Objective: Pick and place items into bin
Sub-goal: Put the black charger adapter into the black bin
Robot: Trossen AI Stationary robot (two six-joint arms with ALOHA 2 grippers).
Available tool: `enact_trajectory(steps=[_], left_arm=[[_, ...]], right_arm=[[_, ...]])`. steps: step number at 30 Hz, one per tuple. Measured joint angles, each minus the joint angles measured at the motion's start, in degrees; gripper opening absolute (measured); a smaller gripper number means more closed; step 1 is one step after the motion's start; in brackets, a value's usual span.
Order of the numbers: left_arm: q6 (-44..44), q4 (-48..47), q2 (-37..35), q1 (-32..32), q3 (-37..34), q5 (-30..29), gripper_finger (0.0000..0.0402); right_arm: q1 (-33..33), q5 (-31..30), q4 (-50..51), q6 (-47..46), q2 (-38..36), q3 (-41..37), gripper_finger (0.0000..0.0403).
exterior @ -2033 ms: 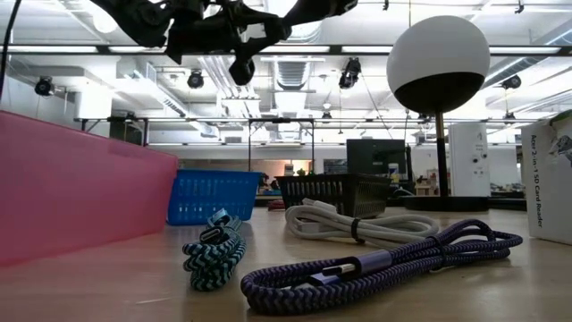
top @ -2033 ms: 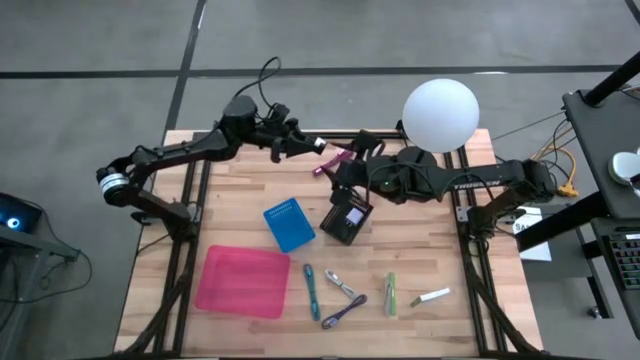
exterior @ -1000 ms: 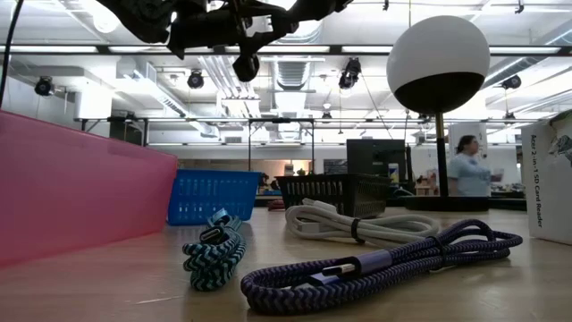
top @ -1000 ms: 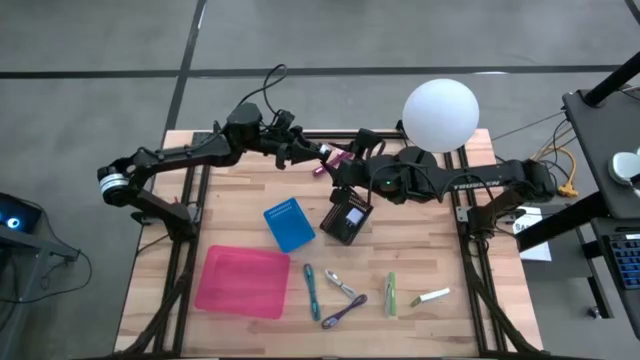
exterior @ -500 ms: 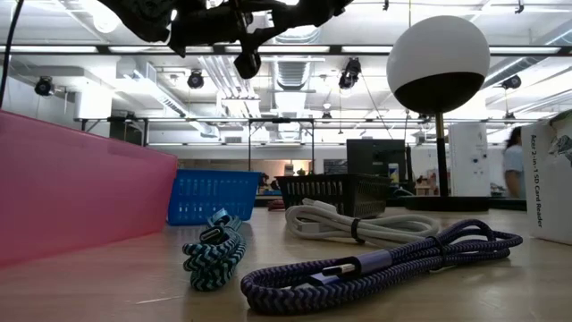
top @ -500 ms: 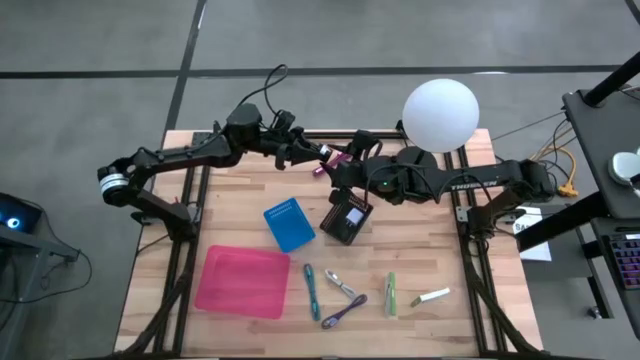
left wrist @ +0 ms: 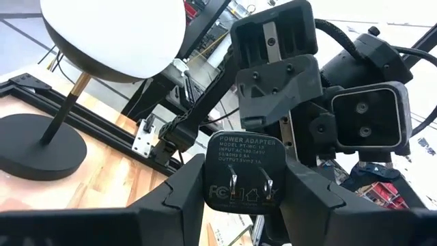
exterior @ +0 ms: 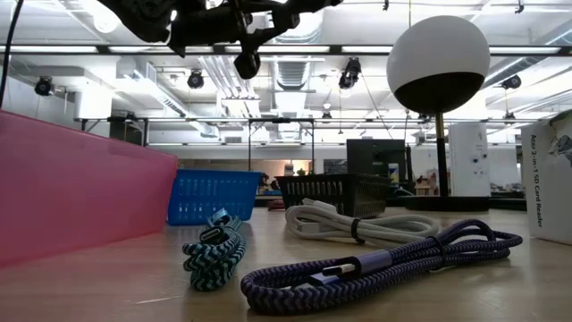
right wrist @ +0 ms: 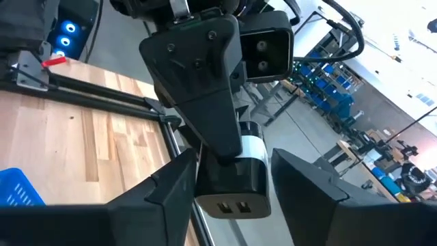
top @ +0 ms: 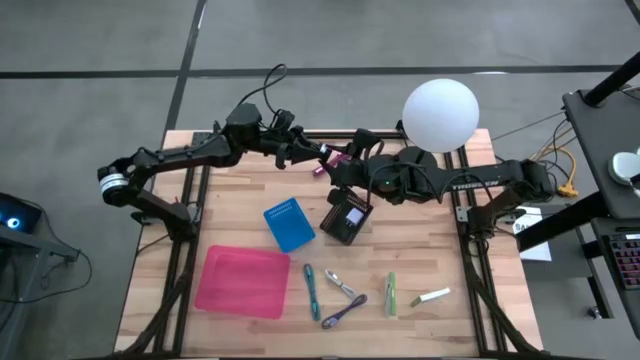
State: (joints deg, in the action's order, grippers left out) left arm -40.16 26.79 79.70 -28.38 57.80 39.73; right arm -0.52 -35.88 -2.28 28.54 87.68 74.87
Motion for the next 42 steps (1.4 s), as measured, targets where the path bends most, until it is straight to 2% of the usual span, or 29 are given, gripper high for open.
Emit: enact_trajectory(steps=[5, 9, 19, 25, 31, 42], left_arm=[[0.1, -0.4, 0.0, 0.0, 0.0, -0.1, 0.0133], [0.2, -0.6, 0.1, 0.0, 0.0, -0.1, 0.0133], [0.0, -0.1, 0.1, 0.0, 0.0, 0.3, 0.0133], [0.0, -0.2, 0.1, 0.0, 0.0, 0.2, 0.0133], [0.0, -0.2, 0.0, 0.0, 0.0, 0.2, 0.0133], [-0.4, -0.3, 0.0, 0.0, 0.0, -0.2, 0.0133]], right_arm=[[0.0, 0.1, 1.3, 0.0, 0.0, 0.0, 0.0143], [0.0, 0.0, 2.2, -0.2, 0.1, 0.0, 0.0138], [0.1, -0.5, 2.9, 0.3, 0.2, 0.0, 0.0215], [0.1, -0.5, 2.6, -0.3, 0.2, 0.0, 0.0231], [0.1, -0.4, 2.5, 0.7, 0.3, 0.0, 0.0212], [0.0, -1.6, 2.5, 0.9, 0.3, -0.1, 0.0141]])
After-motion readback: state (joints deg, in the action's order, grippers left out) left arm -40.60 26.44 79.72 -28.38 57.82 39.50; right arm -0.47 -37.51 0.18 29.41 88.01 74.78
